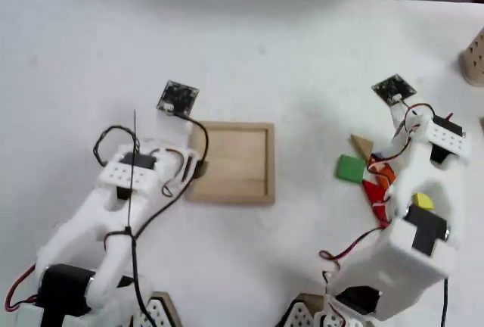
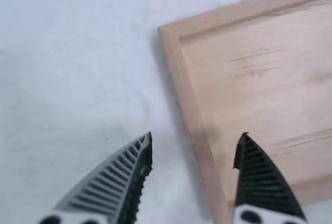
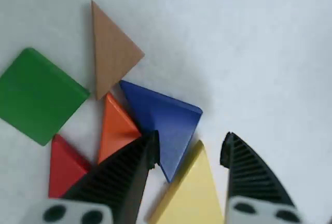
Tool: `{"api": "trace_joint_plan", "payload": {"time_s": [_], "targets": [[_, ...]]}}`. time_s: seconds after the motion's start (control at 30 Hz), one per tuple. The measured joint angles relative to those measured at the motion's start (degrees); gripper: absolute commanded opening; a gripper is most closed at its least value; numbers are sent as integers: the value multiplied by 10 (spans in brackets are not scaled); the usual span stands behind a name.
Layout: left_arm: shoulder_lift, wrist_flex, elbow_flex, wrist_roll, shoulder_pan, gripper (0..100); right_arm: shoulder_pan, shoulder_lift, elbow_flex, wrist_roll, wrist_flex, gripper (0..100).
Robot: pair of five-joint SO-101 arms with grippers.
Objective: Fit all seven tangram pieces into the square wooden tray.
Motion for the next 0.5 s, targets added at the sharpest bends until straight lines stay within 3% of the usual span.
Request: {"api": "trace_joint_plan", "payload": {"time_s": [0.5], "targets": [[0,0,0,-3,0,268,-32,101,-105,19,97,202]]}}
